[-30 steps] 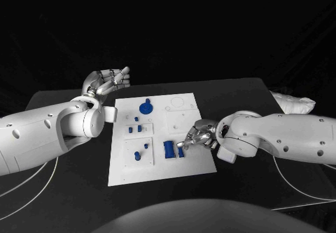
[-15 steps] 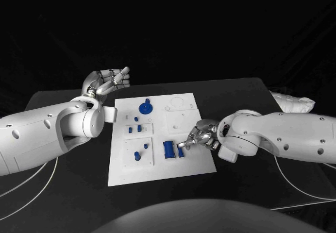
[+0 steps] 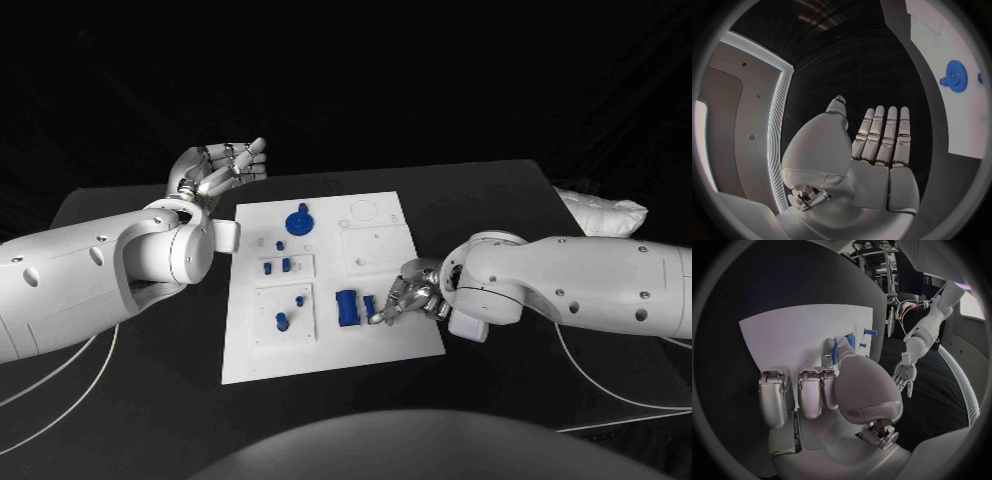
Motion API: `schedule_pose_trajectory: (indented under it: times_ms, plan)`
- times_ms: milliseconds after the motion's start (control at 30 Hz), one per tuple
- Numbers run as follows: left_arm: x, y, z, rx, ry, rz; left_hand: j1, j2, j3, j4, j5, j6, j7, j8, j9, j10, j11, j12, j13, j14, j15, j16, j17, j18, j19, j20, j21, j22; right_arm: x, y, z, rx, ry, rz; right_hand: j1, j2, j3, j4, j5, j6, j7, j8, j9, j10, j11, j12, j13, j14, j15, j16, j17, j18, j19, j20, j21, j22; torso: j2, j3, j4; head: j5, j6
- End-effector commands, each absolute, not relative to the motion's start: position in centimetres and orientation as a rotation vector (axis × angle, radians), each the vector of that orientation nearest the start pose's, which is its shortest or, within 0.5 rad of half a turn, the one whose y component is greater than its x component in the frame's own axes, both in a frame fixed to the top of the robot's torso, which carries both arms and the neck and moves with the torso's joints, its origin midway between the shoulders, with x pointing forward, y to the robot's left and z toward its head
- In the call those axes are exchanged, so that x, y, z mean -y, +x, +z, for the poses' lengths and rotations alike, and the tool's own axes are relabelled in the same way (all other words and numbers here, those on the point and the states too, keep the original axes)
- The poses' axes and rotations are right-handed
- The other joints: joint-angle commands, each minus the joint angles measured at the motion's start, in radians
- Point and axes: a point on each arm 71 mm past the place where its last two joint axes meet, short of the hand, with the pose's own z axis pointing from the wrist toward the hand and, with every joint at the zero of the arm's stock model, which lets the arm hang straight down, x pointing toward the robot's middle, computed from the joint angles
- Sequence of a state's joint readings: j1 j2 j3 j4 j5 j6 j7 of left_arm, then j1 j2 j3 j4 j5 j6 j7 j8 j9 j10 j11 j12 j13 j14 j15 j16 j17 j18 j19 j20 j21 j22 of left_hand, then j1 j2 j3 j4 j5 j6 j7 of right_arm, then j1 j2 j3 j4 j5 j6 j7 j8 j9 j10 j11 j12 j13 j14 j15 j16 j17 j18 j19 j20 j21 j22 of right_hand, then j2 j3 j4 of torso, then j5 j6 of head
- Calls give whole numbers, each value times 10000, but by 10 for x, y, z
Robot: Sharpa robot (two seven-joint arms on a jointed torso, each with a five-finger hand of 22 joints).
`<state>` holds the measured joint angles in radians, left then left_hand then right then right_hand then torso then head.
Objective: Assemble the parts on the task board
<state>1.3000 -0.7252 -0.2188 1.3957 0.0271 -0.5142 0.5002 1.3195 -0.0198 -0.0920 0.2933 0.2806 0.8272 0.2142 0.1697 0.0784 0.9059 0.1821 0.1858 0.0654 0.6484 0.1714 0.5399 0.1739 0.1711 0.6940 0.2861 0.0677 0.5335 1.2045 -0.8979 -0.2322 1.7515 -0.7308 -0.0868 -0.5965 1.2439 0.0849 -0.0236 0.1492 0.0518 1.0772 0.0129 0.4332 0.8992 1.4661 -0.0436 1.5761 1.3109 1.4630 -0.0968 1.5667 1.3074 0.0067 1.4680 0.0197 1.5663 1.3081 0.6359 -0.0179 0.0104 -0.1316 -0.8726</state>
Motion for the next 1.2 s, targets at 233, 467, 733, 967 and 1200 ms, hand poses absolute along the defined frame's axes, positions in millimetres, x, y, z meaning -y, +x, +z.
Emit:
schedule_pose_trajectory:
  times_ms: [233,467,733,967,1200]
  plan:
    - [-200,512,-191,-13371,-10123,-13495,43,109,-91,-7,71,-73,84,57,-15,-100,10,80,-11,-65,1,73,-58,42,-50,19,-18,-54,187,392,-277,-25609,4670,4831,267,92,73,-133,15,1,-70,17,36,1047,-75,-53,2599,1078,-75,41,2634,-67,1028,-85,45,2627,0,-5,4,-11,0]
    - [-200,512,-191,-13377,-10116,-13510,43,109,-91,-7,71,-73,84,57,-15,-100,10,80,-11,-65,1,73,-58,42,-50,19,-18,-54,184,395,-278,-25550,4635,4808,263,138,92,-120,16,15,-66,13,44,1047,-76,-53,2599,1078,-76,41,2634,-67,1028,-87,45,2627,-3,-4,4,-21,0]
    - [-200,512,-191,-13372,-10119,-13500,43,109,-91,-7,71,-73,84,57,-15,-100,10,80,-11,-65,1,73,-58,42,-50,19,-18,-54,184,397,-279,-25528,4635,4723,287,170,117,-131,23,21,-73,8,52,1047,-78,-53,2599,1078,-76,41,2634,-67,1028,-88,45,2627,6,0,3,-7,0]
    - [-200,512,-191,-13372,-10125,-13493,43,109,-91,-7,71,-73,84,57,-15,-100,10,80,-11,-65,1,73,-58,42,-50,19,-18,-54,184,396,-280,-25626,4569,4646,453,197,210,-253,47,13,-86,-33,76,1047,-90,-53,2599,1078,-83,41,2634,-67,1028,-95,45,2627,-4,-9,6,-8,0]
    - [-200,512,-191,-13378,-10129,-13495,43,109,-91,-7,71,-73,84,57,-15,-100,10,80,-11,-65,1,73,-58,42,-50,19,-18,-54,182,396,-278,-25432,4627,4882,622,185,296,-387,65,4,-90,-78,92,1047,-95,-53,2599,1078,-88,41,2634,-67,1028,-100,45,2627,-2,-1,0,-7,0]
